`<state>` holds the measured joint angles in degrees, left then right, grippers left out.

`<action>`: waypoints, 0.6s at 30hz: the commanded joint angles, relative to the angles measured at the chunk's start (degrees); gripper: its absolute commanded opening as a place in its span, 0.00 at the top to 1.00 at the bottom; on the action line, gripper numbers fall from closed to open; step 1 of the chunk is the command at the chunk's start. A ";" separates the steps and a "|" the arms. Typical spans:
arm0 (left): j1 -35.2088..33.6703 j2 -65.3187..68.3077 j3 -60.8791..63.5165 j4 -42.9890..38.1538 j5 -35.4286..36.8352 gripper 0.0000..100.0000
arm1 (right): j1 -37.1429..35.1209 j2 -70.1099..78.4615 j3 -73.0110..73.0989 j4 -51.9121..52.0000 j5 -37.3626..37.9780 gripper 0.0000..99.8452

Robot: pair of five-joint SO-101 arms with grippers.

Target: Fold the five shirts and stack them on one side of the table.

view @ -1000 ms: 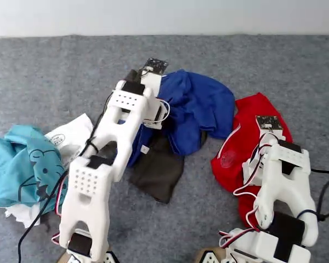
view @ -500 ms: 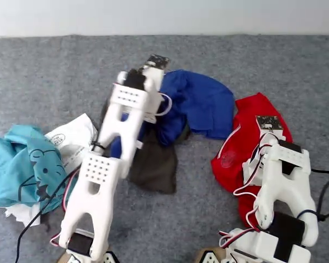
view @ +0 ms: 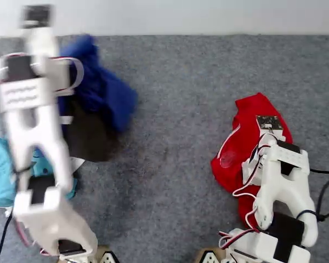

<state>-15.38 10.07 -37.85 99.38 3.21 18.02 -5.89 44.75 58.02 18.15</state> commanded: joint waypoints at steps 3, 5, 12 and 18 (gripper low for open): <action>-6.51 -28.22 14.64 1.23 -5.89 0.98 | -2.07 0.57 1.05 -1.89 -0.70 0.99; -9.23 -36.57 22.37 1.23 -8.88 0.98 | -2.15 0.57 1.05 -1.89 -0.70 0.99; -26.20 -57.14 50.51 1.23 -11.52 0.83 | -2.15 0.57 1.05 -1.89 -0.70 0.99; -33.58 -57.58 70.37 -2.73 -14.86 0.75 | -2.15 0.57 1.05 -1.80 -0.70 0.99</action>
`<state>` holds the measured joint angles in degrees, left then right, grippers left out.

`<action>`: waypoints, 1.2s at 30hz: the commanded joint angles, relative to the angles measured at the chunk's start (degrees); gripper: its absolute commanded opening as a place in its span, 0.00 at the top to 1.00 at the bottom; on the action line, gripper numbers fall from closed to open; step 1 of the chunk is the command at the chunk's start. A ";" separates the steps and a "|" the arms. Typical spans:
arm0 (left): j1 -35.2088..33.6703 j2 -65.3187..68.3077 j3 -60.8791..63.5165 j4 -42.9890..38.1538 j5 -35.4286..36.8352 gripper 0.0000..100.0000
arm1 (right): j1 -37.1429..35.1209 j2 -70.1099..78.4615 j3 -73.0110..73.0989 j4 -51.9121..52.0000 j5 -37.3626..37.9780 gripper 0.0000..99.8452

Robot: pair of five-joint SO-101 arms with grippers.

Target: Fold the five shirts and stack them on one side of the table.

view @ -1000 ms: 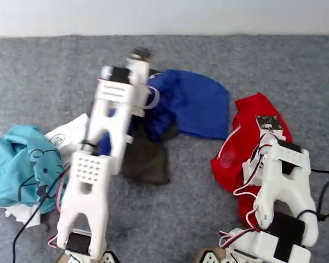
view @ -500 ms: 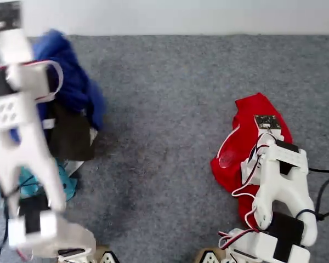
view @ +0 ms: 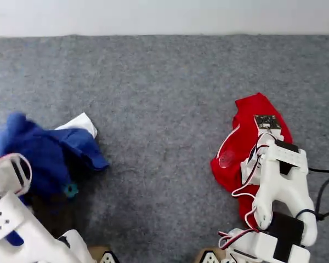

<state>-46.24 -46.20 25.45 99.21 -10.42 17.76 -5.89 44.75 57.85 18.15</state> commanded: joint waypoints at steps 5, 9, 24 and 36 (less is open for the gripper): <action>-6.86 0.70 20.26 -16.35 -1.41 0.67 | -1.89 0.57 1.05 -1.63 -0.70 0.99; -7.03 11.08 24.22 -28.22 -1.14 0.67 | -1.89 0.57 1.05 -1.54 -0.70 0.99; -4.57 63.21 -4.97 -31.65 -1.41 0.99 | -1.89 0.57 1.05 -1.54 -0.70 0.99; 9.85 46.51 -26.86 -28.31 18.81 0.99 | -1.89 0.57 1.05 -1.45 -0.70 0.99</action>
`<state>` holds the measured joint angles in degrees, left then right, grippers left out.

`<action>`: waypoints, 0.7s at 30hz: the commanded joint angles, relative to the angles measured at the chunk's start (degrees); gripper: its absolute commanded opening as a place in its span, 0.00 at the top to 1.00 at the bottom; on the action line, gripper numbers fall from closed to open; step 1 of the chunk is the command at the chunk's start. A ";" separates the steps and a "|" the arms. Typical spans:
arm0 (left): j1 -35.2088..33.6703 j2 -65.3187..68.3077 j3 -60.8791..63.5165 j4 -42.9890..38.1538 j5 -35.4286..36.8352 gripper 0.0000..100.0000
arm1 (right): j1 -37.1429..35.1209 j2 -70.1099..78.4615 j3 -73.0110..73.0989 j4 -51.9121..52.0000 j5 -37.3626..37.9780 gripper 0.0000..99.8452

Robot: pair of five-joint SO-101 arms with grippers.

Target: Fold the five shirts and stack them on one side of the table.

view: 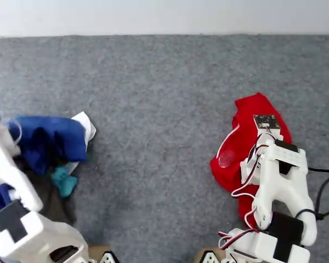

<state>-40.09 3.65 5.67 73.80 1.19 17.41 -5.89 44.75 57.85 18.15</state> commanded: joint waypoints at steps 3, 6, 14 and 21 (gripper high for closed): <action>8.18 -0.88 -15.60 -3.60 7.30 0.98 | -1.54 0.57 1.05 -1.45 -0.70 0.99; 9.41 4.57 -27.82 -4.48 7.30 0.98 | -1.54 0.57 1.05 -1.45 -0.70 0.99; 6.07 27.43 -65.54 19.78 7.56 0.82 | -1.54 0.57 1.05 -1.36 -0.70 0.99; 2.20 31.91 -71.69 27.08 4.92 0.77 | -1.54 0.57 1.05 -1.36 -0.70 0.99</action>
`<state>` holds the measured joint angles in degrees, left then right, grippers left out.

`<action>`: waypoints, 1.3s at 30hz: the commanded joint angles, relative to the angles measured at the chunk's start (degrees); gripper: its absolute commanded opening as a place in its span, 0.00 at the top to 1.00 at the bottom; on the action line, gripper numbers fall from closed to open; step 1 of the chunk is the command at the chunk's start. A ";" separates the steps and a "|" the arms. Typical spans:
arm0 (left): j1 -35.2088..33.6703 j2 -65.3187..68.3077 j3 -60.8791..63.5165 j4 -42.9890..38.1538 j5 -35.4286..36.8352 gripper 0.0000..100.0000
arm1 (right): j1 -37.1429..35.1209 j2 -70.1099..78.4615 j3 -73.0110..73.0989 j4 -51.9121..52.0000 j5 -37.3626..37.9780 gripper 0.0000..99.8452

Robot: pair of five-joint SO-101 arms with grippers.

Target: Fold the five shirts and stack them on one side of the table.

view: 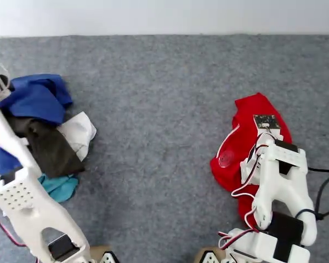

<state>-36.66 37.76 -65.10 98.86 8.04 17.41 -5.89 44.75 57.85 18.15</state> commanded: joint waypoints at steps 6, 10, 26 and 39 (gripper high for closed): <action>2.99 -19.34 26.68 1.76 -7.38 0.77 | -1.54 0.57 1.05 -1.45 -0.70 0.99; 6.42 -33.41 46.90 -1.05 -6.95 0.77 | -1.54 0.57 1.05 -1.36 -0.70 0.99; 4.40 -35.87 94.11 -25.49 -8.62 0.76 | -1.54 0.57 1.05 -1.36 -0.70 0.99; -0.18 -36.31 76.62 -28.75 -1.67 0.99 | -1.54 0.57 1.05 -1.45 -0.70 0.99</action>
<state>-34.20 2.24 22.90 68.62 3.21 17.41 -5.89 44.75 57.85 18.15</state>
